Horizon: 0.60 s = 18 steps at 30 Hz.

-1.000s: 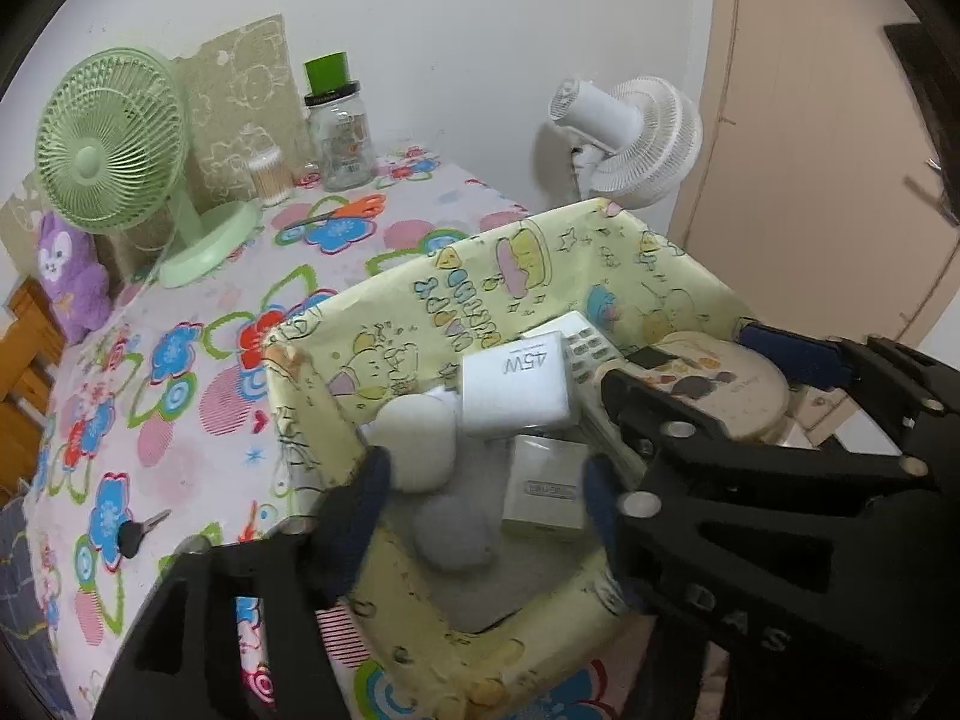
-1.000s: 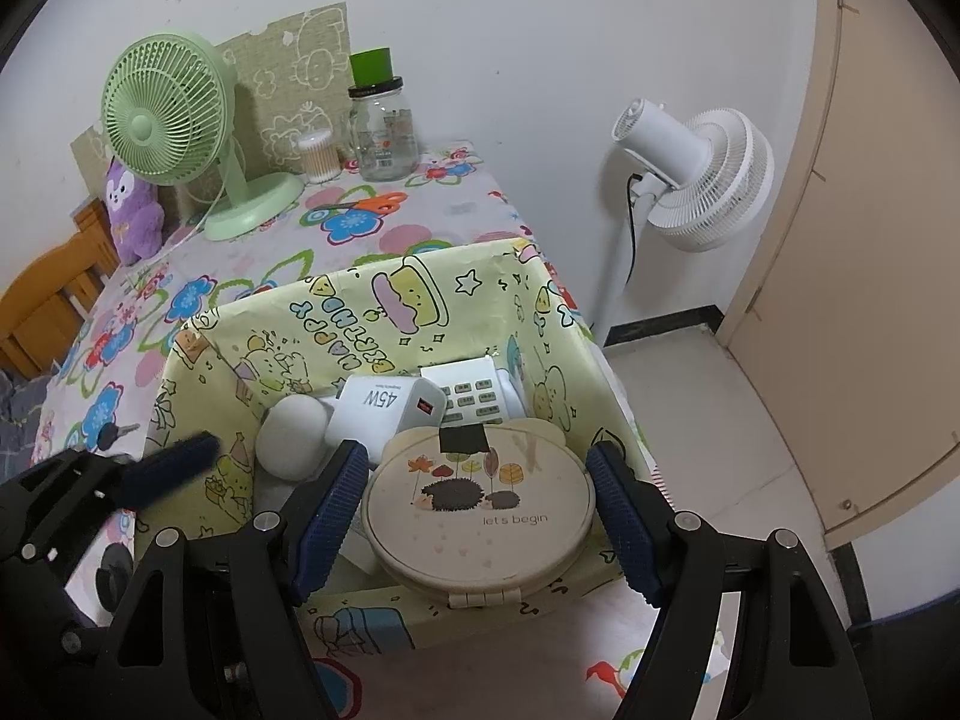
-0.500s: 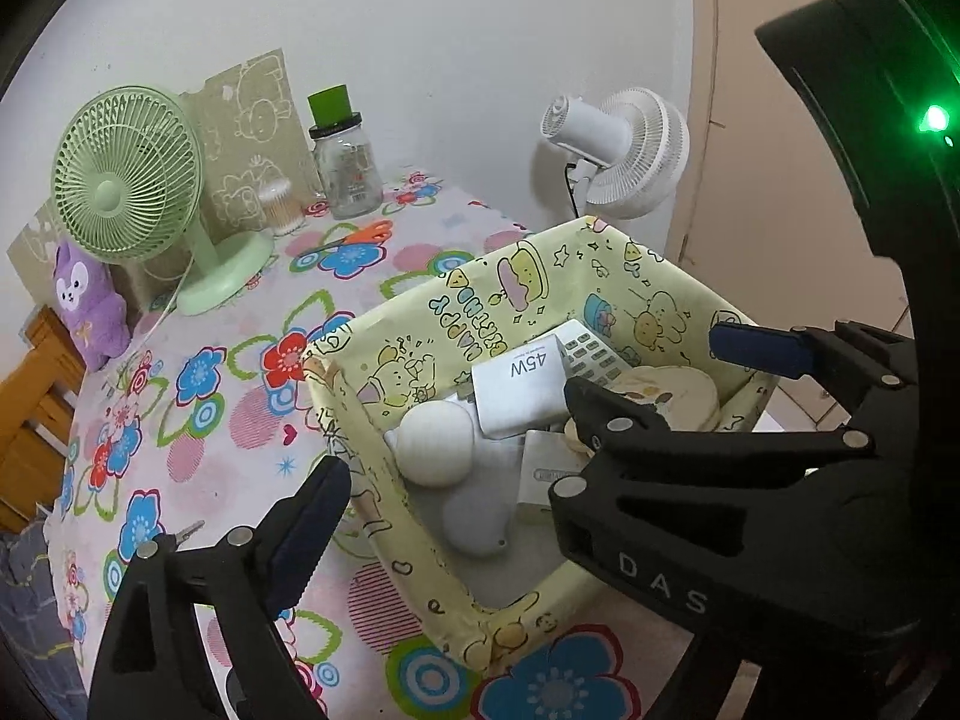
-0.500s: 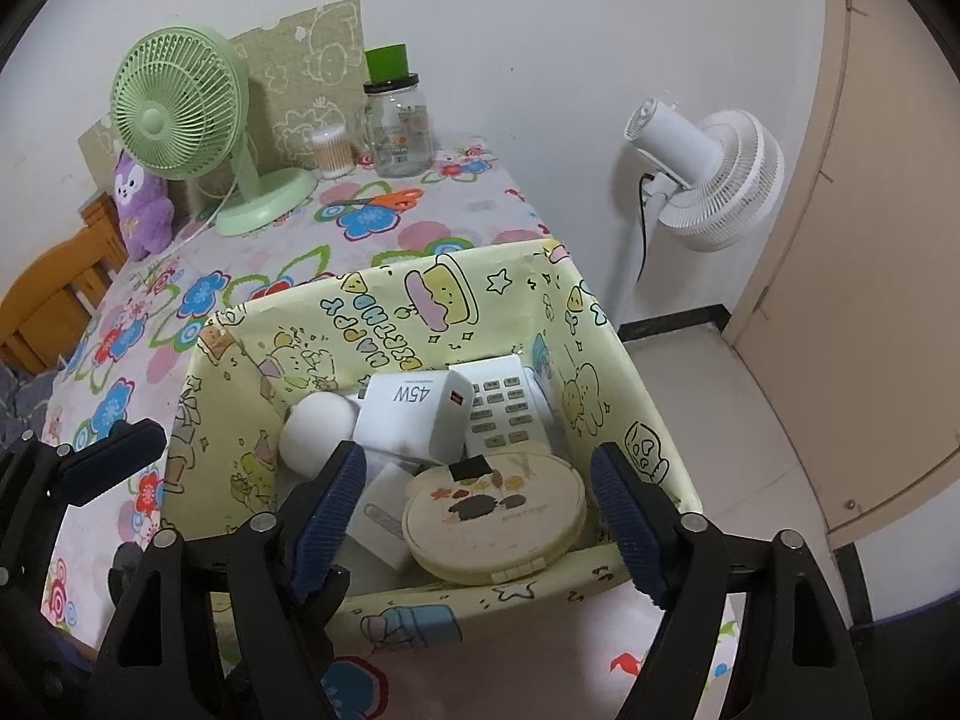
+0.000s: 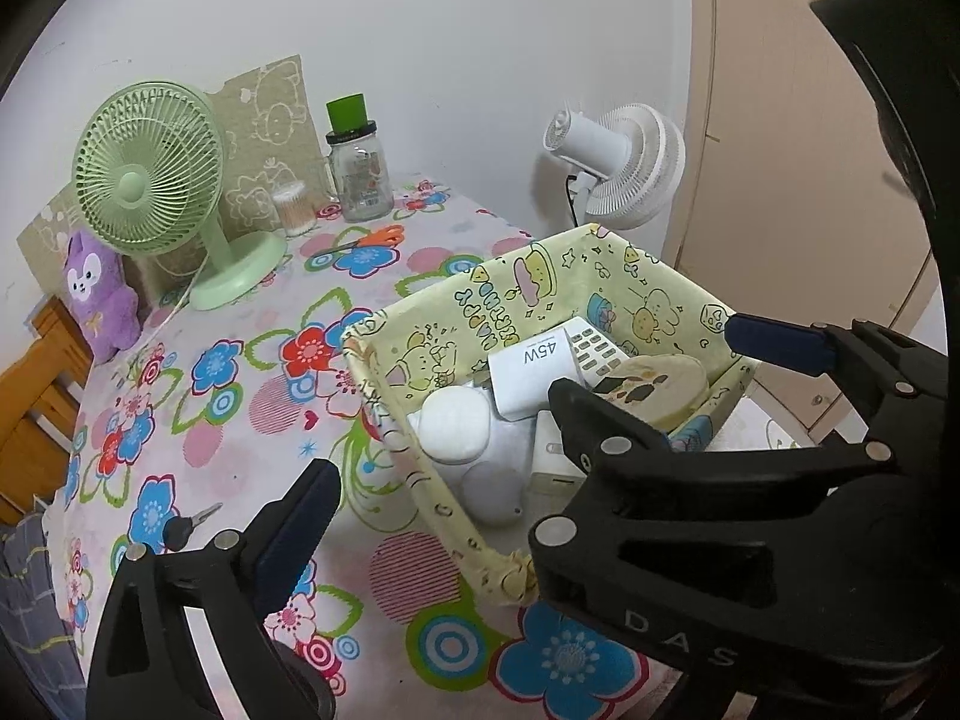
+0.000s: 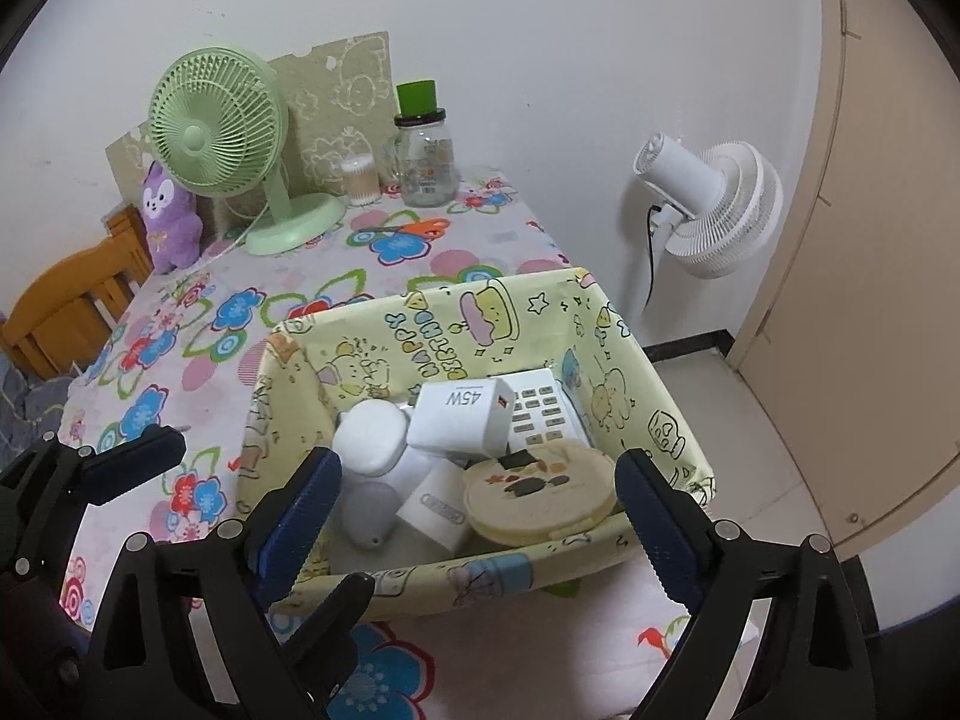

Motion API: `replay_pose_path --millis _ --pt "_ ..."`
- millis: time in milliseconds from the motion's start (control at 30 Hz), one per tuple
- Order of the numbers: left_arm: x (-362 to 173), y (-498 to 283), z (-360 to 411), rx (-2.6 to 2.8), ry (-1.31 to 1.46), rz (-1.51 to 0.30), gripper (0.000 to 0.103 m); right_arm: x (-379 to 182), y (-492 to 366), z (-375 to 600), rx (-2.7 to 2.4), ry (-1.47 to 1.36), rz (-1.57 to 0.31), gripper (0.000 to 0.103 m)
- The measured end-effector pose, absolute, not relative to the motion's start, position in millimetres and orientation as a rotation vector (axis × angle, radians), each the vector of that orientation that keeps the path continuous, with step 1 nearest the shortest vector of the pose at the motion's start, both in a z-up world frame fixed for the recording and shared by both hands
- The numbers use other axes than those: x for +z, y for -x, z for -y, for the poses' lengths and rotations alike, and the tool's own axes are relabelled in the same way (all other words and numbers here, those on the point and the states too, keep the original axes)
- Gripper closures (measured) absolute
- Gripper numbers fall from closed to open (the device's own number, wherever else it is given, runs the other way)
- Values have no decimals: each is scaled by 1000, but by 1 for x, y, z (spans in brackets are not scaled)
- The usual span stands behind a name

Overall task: Organize rigid objects
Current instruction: 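Withdraw both grippers from the box toward the black key and black lid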

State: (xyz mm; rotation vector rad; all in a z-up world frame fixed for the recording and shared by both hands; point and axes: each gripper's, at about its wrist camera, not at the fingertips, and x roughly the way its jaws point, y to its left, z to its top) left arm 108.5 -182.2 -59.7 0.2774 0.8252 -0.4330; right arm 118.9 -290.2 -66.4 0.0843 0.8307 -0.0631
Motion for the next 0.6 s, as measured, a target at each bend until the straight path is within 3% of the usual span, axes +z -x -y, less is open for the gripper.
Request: replay_pose_path --millis 600 --pt "-46 -90 143 -413 -236 -787 2 -47 -92 255 -45 -71 -774 9"
